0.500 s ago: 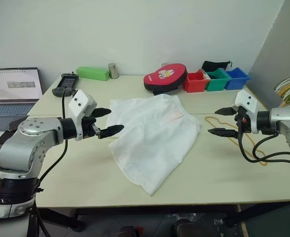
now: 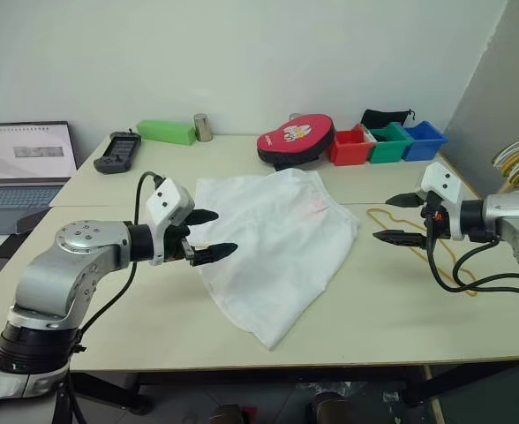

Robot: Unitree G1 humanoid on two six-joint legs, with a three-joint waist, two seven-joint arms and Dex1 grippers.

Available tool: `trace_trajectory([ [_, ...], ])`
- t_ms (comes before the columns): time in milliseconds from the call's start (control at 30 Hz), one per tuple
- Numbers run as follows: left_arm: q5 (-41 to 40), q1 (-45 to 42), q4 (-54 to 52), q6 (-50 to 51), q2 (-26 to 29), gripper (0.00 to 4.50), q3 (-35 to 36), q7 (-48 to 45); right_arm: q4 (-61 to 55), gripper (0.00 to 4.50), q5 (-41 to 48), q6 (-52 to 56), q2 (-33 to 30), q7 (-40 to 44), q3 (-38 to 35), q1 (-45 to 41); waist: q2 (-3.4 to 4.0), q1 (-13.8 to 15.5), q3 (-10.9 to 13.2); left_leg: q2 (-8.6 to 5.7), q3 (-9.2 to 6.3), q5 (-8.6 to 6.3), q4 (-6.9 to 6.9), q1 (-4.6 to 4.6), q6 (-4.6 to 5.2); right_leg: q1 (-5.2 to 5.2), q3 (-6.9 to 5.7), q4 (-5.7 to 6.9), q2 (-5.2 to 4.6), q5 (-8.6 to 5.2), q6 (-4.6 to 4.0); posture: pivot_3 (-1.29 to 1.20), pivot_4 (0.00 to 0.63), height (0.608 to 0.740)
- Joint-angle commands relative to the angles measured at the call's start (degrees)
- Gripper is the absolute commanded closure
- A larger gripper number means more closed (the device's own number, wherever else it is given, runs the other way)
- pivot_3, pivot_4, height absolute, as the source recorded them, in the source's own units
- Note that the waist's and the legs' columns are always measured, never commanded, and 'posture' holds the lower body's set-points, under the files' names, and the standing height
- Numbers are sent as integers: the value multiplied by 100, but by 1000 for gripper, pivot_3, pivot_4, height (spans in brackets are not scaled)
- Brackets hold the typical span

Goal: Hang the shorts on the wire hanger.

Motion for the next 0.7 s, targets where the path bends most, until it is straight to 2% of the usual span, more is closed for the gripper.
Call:
trace_trajectory([
  [33,-138,18,-330,-25,-1,0,-158,-154,-54,3,-75,-123,70,-29,-14,-160,0,-4,0,0,1,0,0,2,0,2,1,0,0,0,1,-71,12,740],
  [100,-38,195,-295,-105,-44,0,-218,-91,-17,3,-97,18,172,-135,35,-205,0,-15,0,1,4,0,0,9,0,7,4,-1,0,-2,3,-89,14,740],
  [367,657,475,1466,-899,73,0,278,370,922,3,-335,912,960,-908,224,-926,3,-107,-2,5,8,3,2,27,1,8,8,24,5,-1,1,-108,17,740],
  [500,583,777,1614,-887,40,0,477,366,1642,3,-561,855,1314,-968,478,-1310,2,-178,-4,3,8,3,4,29,1,7,10,33,2,1,-3,-107,16,740],
  [567,465,931,1545,-776,-49,0,523,373,2247,3,-729,739,1512,-921,660,-1568,2,-184,-4,2,3,3,2,26,1,5,9,34,1,4,-8,-107,16,740],
  [700,574,872,1857,-822,-310,0,347,464,4256,3,-1112,402,2126,-1144,820,-2374,1,-193,-4,-3,0,3,3,27,1,-3,9,54,-4,13,-24,-50,15,740],
])
